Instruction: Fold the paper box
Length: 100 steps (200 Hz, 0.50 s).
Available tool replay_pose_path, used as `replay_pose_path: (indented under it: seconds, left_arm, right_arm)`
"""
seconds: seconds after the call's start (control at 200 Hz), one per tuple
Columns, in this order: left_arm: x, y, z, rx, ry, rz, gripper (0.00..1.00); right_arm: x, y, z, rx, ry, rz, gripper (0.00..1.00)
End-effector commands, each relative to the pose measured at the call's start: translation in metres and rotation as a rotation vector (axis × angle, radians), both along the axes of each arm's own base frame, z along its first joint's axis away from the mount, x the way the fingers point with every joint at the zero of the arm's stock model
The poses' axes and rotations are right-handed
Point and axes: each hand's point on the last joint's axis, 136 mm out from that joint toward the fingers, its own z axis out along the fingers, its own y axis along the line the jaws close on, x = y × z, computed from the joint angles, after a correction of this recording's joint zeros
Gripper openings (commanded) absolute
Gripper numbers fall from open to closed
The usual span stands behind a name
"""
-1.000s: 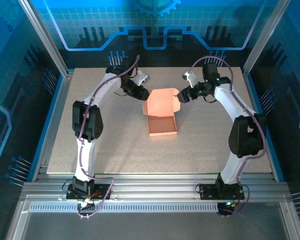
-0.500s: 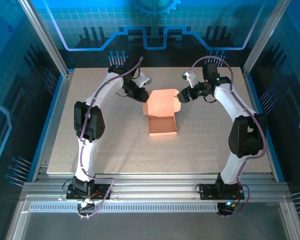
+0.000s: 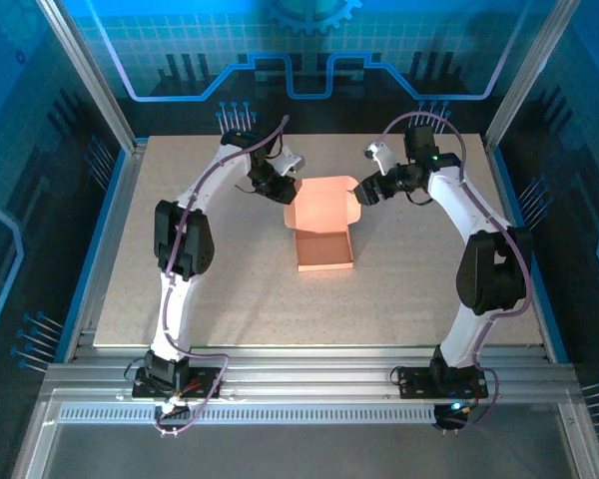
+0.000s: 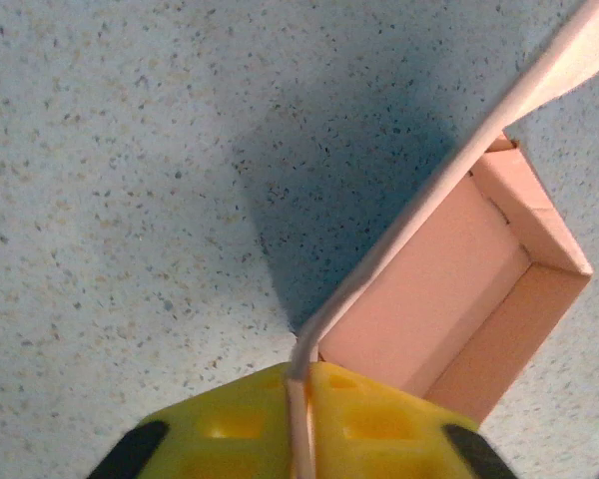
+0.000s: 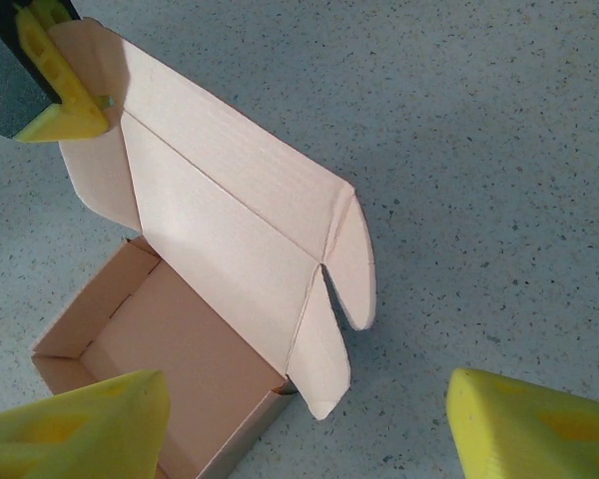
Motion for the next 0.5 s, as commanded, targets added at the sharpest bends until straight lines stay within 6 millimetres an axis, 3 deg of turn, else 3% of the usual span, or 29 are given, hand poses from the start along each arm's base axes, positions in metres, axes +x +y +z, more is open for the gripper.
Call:
replay_pose_path:
  seconds: [0.0, 0.325, 0.495]
  left_arm:
    - [-0.002, -0.006, 0.010, -0.004, -0.011, -0.017, 0.03]
    - [-0.017, -0.018, 0.021, -0.035, -0.075, -0.162, 0.00]
    - [-0.022, -0.019, 0.020, -0.037, -0.095, -0.218, 0.00]
  right_arm:
    - [0.000, -0.005, 0.010, 0.004, -0.015, -0.011, 0.74]
    - [0.013, -0.006, -0.006, -0.137, -0.003, -0.046, 0.73]
    - [0.010, 0.005, -0.016, -0.135, 0.032, 0.026, 0.73]
